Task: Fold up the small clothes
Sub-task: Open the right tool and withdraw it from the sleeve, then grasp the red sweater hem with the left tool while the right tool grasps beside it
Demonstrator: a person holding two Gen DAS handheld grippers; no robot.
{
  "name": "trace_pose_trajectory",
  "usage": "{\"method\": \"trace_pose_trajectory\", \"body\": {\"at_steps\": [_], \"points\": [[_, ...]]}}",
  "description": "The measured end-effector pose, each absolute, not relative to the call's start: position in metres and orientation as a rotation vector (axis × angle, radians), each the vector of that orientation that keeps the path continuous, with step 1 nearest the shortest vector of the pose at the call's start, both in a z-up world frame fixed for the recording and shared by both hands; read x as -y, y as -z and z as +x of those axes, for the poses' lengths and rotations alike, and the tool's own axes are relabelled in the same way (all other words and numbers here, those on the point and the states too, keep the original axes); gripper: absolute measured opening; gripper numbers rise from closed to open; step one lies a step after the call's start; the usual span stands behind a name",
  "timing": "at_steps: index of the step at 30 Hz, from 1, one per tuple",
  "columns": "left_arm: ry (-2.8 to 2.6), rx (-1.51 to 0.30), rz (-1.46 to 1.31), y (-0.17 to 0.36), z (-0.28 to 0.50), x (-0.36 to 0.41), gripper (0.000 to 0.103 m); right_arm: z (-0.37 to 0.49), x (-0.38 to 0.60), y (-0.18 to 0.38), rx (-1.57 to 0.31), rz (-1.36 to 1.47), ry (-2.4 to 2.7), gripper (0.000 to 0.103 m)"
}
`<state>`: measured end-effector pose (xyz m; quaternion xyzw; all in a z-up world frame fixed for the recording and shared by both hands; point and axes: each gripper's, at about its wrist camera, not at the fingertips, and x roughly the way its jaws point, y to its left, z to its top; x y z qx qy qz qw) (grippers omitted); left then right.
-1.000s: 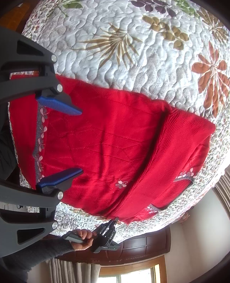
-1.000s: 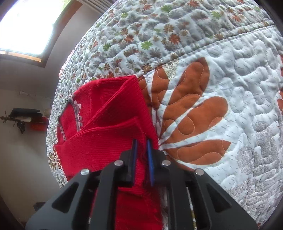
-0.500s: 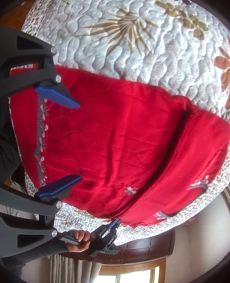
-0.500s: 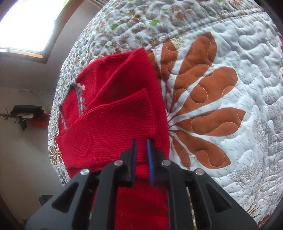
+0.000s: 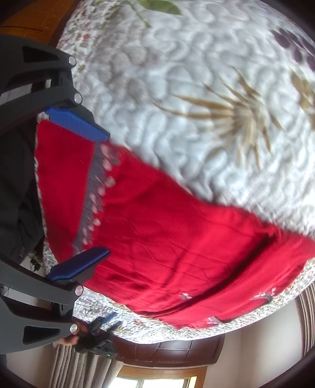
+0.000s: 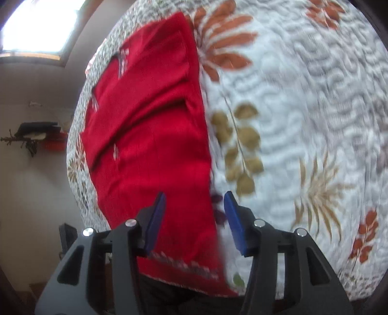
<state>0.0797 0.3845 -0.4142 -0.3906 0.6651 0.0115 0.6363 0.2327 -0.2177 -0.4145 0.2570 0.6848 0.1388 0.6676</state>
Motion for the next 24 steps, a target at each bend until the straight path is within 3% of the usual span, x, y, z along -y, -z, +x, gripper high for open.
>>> {"method": "trace_pose_trajectory", "body": {"at_steps": [10, 24], "points": [[0.046, -1.588, -0.987, 0.458, 0.019, -0.382, 0.088, 0.079, 0.210, 0.459, -1.777, 0.557, -0.326, 0.057], [0.083, -1.672, -0.965, 0.479, 0.011, -0.358, 0.085, 0.072, 0.185, 0.493, -1.763, 0.511, -0.384, 0.054]]}}
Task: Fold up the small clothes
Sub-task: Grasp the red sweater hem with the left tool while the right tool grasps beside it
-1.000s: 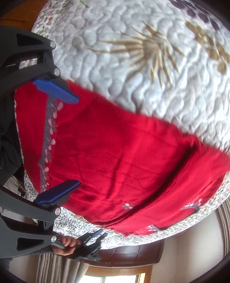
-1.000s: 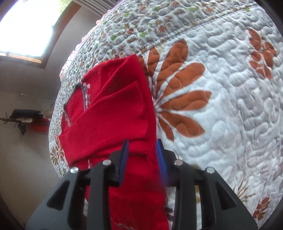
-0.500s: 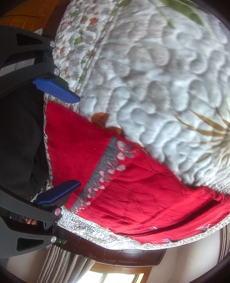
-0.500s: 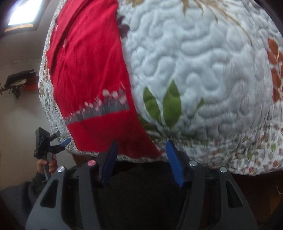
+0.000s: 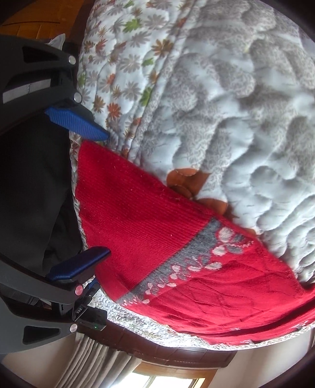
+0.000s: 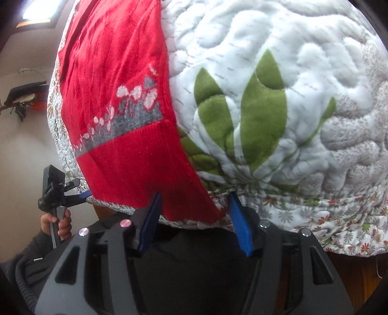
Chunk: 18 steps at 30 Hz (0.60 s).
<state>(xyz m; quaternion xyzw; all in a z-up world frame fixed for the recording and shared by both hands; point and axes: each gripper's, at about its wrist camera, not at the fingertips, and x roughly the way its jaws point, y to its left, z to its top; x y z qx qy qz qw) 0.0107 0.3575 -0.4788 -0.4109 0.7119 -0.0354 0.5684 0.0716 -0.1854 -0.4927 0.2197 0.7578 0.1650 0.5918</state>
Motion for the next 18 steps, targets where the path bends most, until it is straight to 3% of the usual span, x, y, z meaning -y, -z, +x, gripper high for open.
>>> {"method": "trace_pose_trajectory", "body": {"at_steps": [3, 6, 7, 8, 9, 18], "points": [[0.058, -1.687, -0.938, 0.478, 0.012, -0.355, 0.071, 0.066, 0.187, 0.496, -1.769, 0.570, -0.392, 0.038], [0.051, -1.704, -0.937, 0.477, 0.009, -0.358, 0.034, 0.061, 0.185, 0.495, -1.767, 0.567, -0.413, 0.019], [0.058, -1.706, -0.944, 0.476, 0.007, -0.360, 0.013, 0.060, 0.185, 0.494, -1.765, 0.567, -0.416, 0.012], [0.068, -1.701, -0.943, 0.474, 0.006, -0.360, 0.008, 0.058, 0.186, 0.492, -1.758, 0.571, -0.421, 0.009], [0.083, -1.693, -0.946, 0.472, 0.006, -0.360, 0.007, 0.058, 0.184, 0.489, -1.752, 0.574, -0.427, 0.005], [0.174, -1.513, -1.091, 0.419, -0.011, -0.367, 0.006, 0.050, 0.199, 0.433, -1.598, 0.747, -0.463, 0.003]]}}
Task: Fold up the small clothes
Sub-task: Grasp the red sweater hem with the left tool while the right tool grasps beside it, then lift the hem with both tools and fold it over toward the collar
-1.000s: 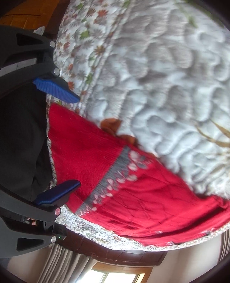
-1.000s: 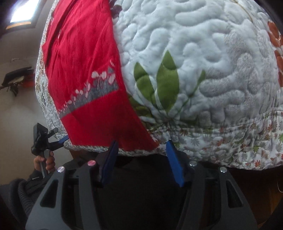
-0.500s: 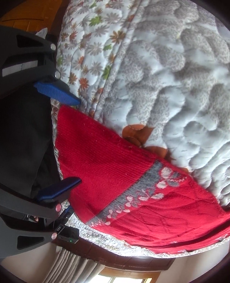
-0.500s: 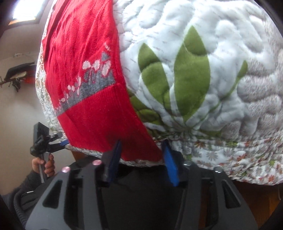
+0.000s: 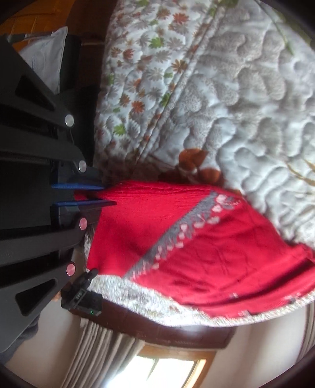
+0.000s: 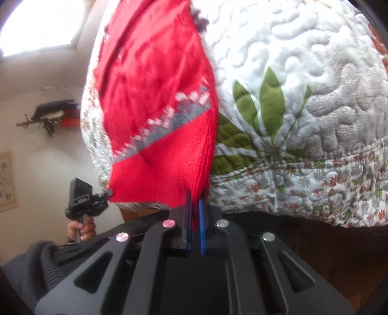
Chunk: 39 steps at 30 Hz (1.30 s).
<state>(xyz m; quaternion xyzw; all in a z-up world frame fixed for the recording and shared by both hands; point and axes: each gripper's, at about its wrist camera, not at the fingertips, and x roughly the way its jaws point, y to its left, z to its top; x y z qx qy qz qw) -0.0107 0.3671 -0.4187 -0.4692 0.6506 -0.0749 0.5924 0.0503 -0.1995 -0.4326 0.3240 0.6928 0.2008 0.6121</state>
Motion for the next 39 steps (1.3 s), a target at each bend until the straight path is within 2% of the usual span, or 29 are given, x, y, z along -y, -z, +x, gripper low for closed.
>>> {"method": "trace_pose_trajectory", "body": {"at_steps": [4, 11, 19, 33, 34, 38, 39], "points": [[0.210, -1.423, -1.137, 0.387, -0.011, -0.372, 0.006, 0.059, 0.209, 0.401, -1.493, 0.858, -0.494, 0.003], [0.281, -1.271, -1.192, 0.336, 0.042, -0.375, 0.006, 0.117, 0.208, 0.365, -1.352, 0.984, -0.543, 0.003], [0.262, -1.196, -1.282, 0.324, 0.128, -0.394, 0.007, 0.192, 0.216, 0.354, -1.286, 1.067, -0.514, 0.003], [0.064, -1.318, -1.410, 0.422, 0.226, -0.416, 0.007, 0.276, 0.221, 0.434, -1.451, 1.052, -0.307, 0.004], [0.058, -1.327, -1.404, 0.425, 0.230, -0.417, 0.008, 0.280, 0.219, 0.437, -1.464, 1.039, -0.304, 0.007], [0.035, -1.333, -1.392, 0.428, 0.239, -0.420, 0.016, 0.292, 0.213, 0.444, -1.505, 1.009, -0.321, 0.010], [0.034, -1.331, -1.388, 0.427, 0.240, -0.422, 0.017, 0.294, 0.212, 0.445, -1.513, 1.010, -0.330, 0.014]]}}
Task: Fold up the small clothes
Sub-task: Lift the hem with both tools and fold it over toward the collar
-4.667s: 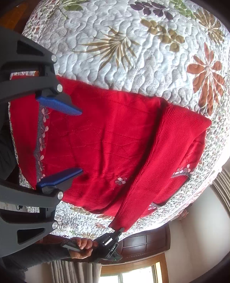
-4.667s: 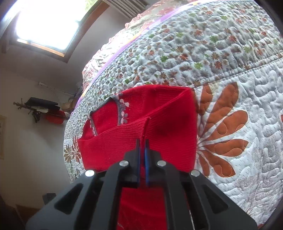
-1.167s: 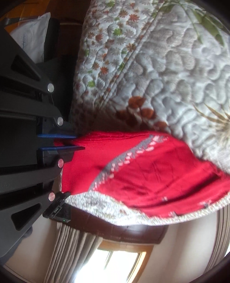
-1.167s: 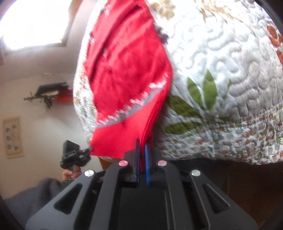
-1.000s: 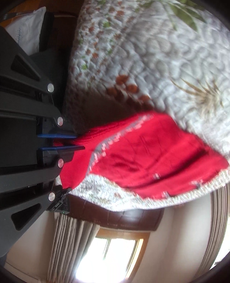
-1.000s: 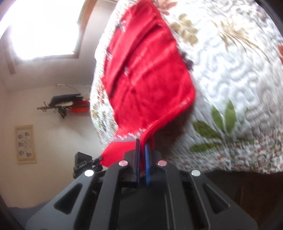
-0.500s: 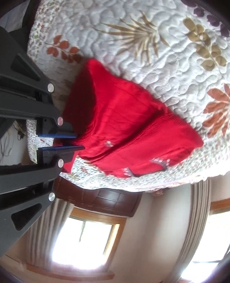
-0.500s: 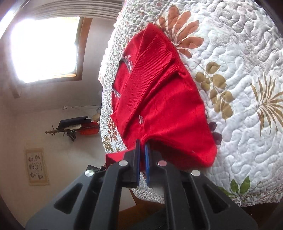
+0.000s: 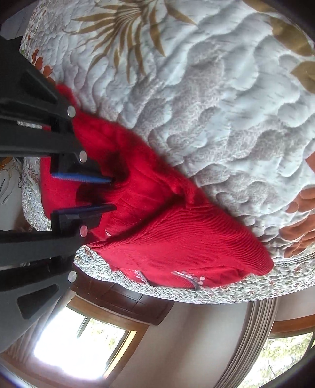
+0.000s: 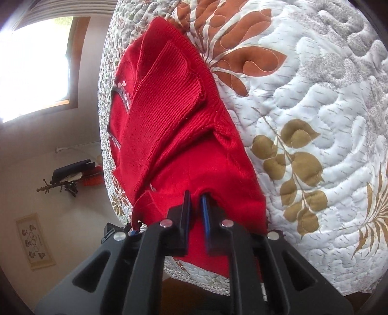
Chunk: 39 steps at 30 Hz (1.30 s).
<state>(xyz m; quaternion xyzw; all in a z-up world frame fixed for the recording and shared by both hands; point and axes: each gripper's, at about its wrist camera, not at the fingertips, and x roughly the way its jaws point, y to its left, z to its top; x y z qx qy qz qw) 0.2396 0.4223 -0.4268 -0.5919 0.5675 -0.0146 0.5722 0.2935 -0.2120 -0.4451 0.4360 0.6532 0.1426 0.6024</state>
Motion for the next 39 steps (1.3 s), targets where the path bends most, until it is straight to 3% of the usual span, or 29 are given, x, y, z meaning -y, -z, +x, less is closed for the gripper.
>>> {"method": "trace_pose_trajectory", "body": {"at_steps": [4, 7, 14, 16, 18, 29, 33, 35, 37, 38, 39], "points": [[0.056, -1.324, -1.362, 0.417, 0.242, -0.427, 0.027, 0.304, 0.214, 0.431, -1.487, 0.991, -0.357, 0.033], [0.078, -1.323, -1.311, 0.406, 0.241, -0.430, 0.030, 0.312, 0.217, 0.413, -1.460, 0.942, -0.381, 0.033], [0.141, -1.378, -0.850, 0.375, 0.272, -0.406, 0.047, 0.325, 0.189, 0.388, -1.450, 0.542, -0.417, 0.033], [0.151, -1.386, -0.732, 0.375, 0.278, -0.399, 0.047, 0.324, 0.175, 0.391, -1.449, 0.438, -0.422, 0.043], [0.165, -1.397, -0.670, 0.380, 0.284, -0.392, 0.047, 0.323, 0.162, 0.397, -1.446, 0.343, -0.422, 0.046], [0.200, -1.458, -0.531, 0.405, 0.313, -0.368, 0.049, 0.331, 0.140, 0.427, -1.472, 0.206, -0.435, 0.046], [0.207, -1.468, -0.512, 0.406, 0.313, -0.363, 0.039, 0.332, 0.134, 0.430, -1.477, 0.168, -0.443, 0.046], [0.197, -1.474, -0.499, 0.407, 0.313, -0.363, 0.021, 0.334, 0.134, 0.431, -1.477, 0.156, -0.438, 0.046], [0.190, -1.475, -0.494, 0.408, 0.314, -0.362, 0.013, 0.334, 0.136, 0.431, -1.472, 0.155, -0.433, 0.048], [0.195, -1.478, -0.493, 0.408, 0.313, -0.362, 0.004, 0.334, 0.137, 0.433, -1.474, 0.160, -0.436, 0.048], [0.196, -1.479, -0.487, 0.409, 0.313, -0.362, 0.004, 0.334, 0.138, 0.435, -1.483, 0.169, -0.445, 0.048]]}}
